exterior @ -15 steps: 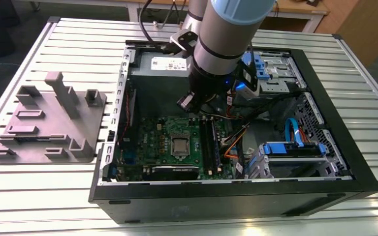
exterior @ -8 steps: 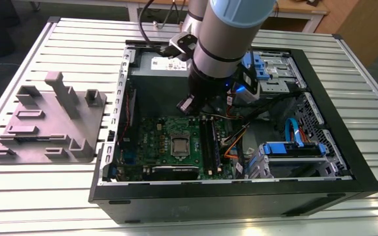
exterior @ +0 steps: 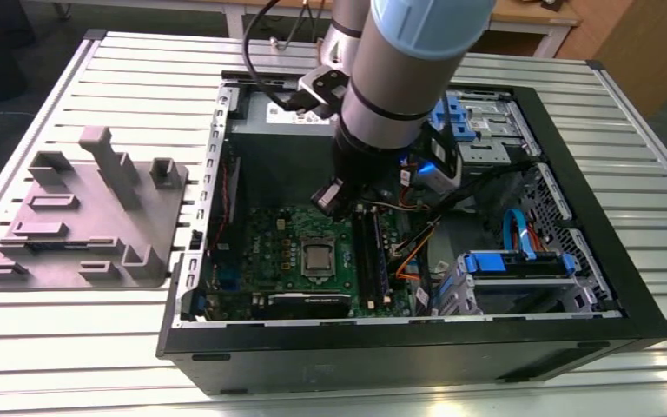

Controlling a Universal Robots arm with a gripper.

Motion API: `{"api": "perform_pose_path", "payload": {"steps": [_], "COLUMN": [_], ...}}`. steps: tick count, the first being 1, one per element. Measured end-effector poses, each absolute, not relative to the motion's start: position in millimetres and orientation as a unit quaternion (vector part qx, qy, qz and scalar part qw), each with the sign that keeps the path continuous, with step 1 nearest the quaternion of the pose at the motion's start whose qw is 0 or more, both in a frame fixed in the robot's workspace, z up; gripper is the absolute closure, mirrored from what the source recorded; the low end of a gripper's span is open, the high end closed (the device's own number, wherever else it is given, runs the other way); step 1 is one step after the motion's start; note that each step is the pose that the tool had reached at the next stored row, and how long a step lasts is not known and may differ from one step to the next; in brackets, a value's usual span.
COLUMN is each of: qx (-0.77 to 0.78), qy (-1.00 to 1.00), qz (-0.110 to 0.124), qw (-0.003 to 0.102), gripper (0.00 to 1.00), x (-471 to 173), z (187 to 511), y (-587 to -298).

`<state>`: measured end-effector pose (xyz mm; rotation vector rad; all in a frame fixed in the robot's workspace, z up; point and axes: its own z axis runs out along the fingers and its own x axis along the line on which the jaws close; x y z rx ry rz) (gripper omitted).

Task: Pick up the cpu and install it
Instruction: 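Install the first cpu locking lever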

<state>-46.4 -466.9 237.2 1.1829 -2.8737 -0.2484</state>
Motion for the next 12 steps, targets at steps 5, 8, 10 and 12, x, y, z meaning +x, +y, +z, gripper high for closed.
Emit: {"api": "perform_pose_path", "payload": {"steps": [5, 8, 10, 12], "qx": [0.379, 0.379, 0.378, 0.378], "qy": [-0.922, -0.923, -0.923, -0.923], "qz": [-0.074, -0.073, -0.072, -0.072], "qw": [0.015, 0.016, 0.016, 0.016], "gripper": [0.9, 0.9, 0.9, 0.9], "x": [-46, -46, -46, -46], "z": [237, 236, 235, 235], "y": [-474, -480, -483, -484]}}
